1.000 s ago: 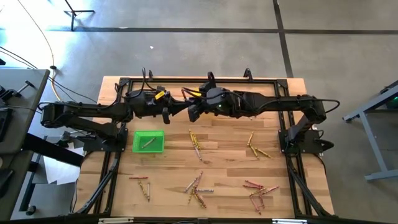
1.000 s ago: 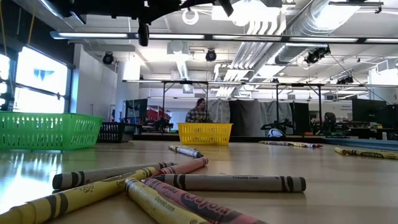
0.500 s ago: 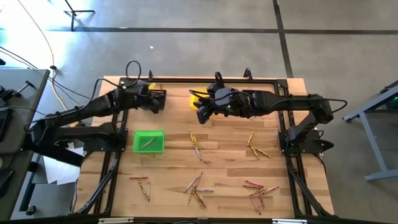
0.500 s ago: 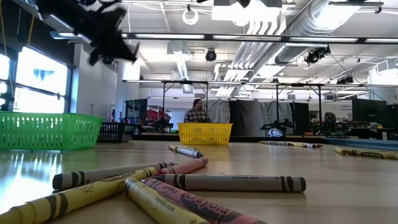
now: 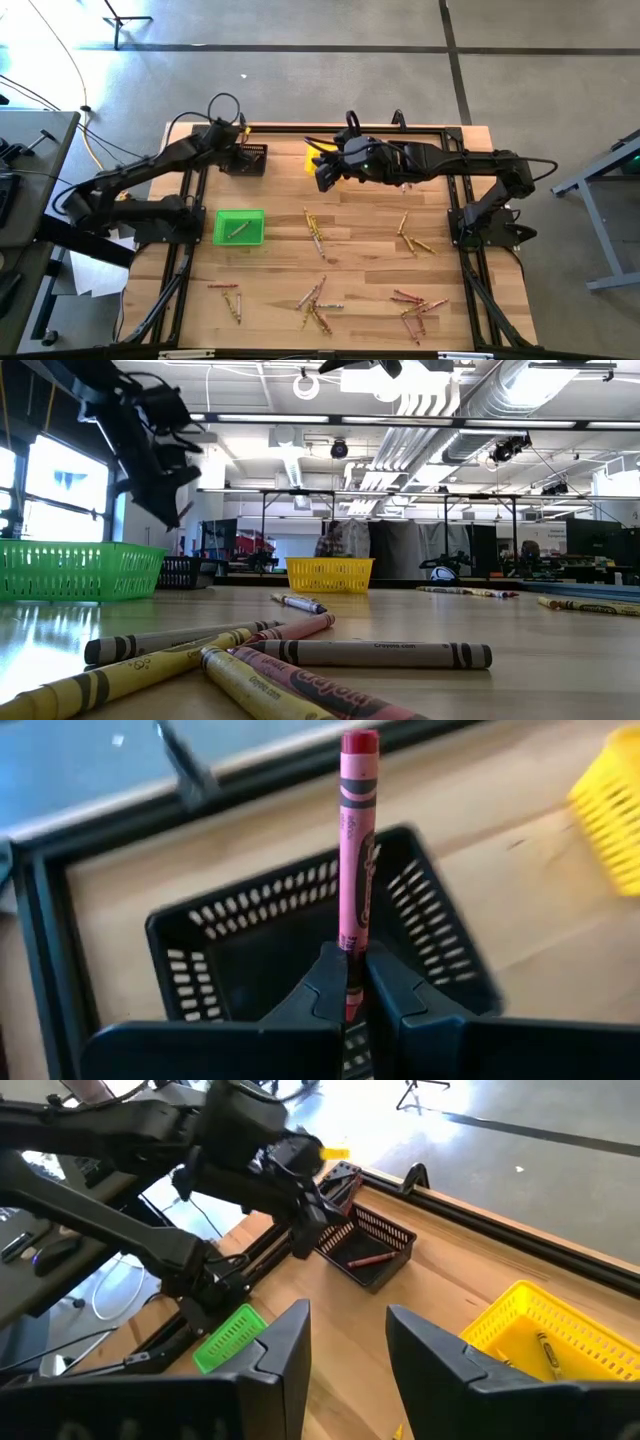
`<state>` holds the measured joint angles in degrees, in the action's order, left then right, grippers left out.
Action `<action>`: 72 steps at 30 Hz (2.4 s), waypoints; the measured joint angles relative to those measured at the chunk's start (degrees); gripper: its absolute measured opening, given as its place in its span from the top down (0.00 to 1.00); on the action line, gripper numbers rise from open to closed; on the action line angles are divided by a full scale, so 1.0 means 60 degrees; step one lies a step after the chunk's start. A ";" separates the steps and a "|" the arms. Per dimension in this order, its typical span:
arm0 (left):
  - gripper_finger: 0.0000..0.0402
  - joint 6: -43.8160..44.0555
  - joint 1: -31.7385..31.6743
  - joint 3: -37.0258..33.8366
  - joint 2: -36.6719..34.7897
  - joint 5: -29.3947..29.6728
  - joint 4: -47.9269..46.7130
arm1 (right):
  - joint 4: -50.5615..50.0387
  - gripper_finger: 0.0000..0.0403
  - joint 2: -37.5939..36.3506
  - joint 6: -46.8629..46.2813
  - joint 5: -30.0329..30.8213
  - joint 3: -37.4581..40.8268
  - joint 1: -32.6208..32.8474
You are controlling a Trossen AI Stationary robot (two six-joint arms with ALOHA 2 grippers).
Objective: Sort crayons
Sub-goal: Put the red crayon into the black bin, then put the yellow crayon into the yellow bin
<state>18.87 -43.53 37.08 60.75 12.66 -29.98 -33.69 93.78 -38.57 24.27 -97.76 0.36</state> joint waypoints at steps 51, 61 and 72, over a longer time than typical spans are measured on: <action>0.87 0.2822 0.4746 0.0586 -0.2127 -0.3997 0.1741 | -0.4579 0.72 -0.0076 -0.2751 -0.3400 0.5348 -0.0990; 0.87 0.3097 0.5445 0.0586 -0.2127 -0.3056 0.1738 | -0.3680 0.72 -0.0586 -0.6000 -0.3525 0.7049 -0.0128; 0.87 0.2983 0.5534 0.0586 -0.2127 -0.2727 0.1745 | -0.1433 0.72 -0.1890 -0.9975 -0.2735 0.9353 0.0329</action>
<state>36.77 -10.33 40.60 47.99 -3.70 -19.51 -42.29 82.44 -98.41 7.86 -41.64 2.33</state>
